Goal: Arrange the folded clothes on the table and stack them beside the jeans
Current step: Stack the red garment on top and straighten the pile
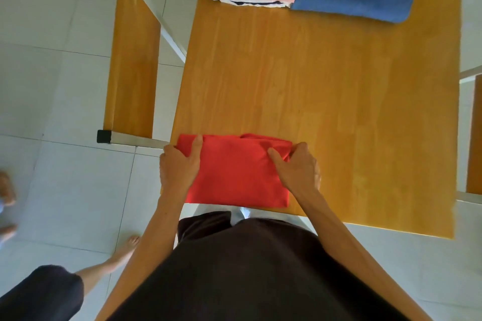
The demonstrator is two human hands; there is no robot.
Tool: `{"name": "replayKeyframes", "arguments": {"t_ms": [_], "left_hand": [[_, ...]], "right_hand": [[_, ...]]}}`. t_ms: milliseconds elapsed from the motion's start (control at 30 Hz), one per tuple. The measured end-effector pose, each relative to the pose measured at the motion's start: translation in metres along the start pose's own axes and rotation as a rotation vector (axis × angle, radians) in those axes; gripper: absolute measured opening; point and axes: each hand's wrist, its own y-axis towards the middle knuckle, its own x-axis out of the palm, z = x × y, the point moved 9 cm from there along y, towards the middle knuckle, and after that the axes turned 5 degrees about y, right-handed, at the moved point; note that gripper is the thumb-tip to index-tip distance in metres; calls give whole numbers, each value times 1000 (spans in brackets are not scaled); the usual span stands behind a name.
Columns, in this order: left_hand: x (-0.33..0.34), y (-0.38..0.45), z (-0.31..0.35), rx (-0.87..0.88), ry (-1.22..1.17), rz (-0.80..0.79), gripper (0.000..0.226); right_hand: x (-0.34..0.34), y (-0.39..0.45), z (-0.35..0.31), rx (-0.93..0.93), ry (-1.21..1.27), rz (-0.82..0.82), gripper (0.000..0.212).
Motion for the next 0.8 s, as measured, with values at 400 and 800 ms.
{"name": "replayKeyframes", "arguments": {"t_ms": [400, 800], "left_hand": [[-2, -2, 62, 307, -106, 55, 47], [14, 38, 94, 325, -115, -34, 53]], "right_hand": [[-29, 17, -19, -177, 380, 84, 31], [-27, 60, -31, -67, 429, 52, 51]]}}
